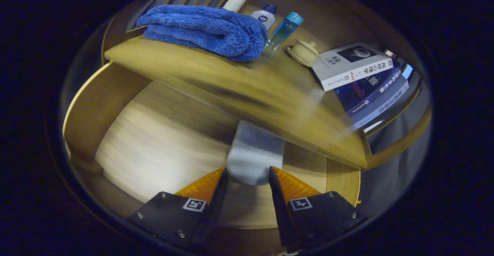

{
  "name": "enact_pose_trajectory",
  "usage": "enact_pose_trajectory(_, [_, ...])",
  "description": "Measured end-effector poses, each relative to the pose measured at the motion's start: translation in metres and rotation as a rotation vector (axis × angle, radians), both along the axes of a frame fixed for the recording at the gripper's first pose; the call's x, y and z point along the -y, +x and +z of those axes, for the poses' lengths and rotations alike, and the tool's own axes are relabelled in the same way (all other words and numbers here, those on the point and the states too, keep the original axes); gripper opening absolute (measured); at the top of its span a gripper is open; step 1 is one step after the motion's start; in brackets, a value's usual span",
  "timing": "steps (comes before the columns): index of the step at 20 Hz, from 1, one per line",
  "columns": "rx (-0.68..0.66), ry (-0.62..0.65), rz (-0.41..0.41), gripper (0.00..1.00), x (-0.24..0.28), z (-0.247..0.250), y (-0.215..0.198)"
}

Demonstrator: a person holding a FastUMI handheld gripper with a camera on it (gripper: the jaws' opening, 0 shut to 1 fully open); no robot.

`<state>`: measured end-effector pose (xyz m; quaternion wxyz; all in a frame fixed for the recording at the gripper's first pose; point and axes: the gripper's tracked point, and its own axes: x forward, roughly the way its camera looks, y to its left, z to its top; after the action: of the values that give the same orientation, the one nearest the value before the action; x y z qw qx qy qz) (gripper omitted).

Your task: Pull open the drawer, take out the items inside it, and place them on the countertop above the cabinet.

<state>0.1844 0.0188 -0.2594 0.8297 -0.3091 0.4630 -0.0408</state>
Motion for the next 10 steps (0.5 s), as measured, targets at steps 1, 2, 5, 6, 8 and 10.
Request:
enact_pose_trajectory(1, [-0.008,-0.007,0.002,0.64,0.0025,-0.0017,0.0018])
enact_pose_trajectory(2, [-0.018,-0.009,0.008,0.64,0.0021,-0.0039,0.0028])
enact_pose_trajectory(5, [-0.029,-0.035,0.046,0.64,0.0031,-0.0043,0.0072])
enact_pose_trajectory(6, [-0.033,-0.049,0.052,0.64,0.0038,-0.0035,0.0084])
enact_pose_trajectory(8, [-0.041,-0.070,0.067,0.64,0.0049,-0.0034,0.0099])
enact_pose_trajectory(10, [-0.041,-0.069,0.076,0.64,0.0056,-0.0048,0.0115])
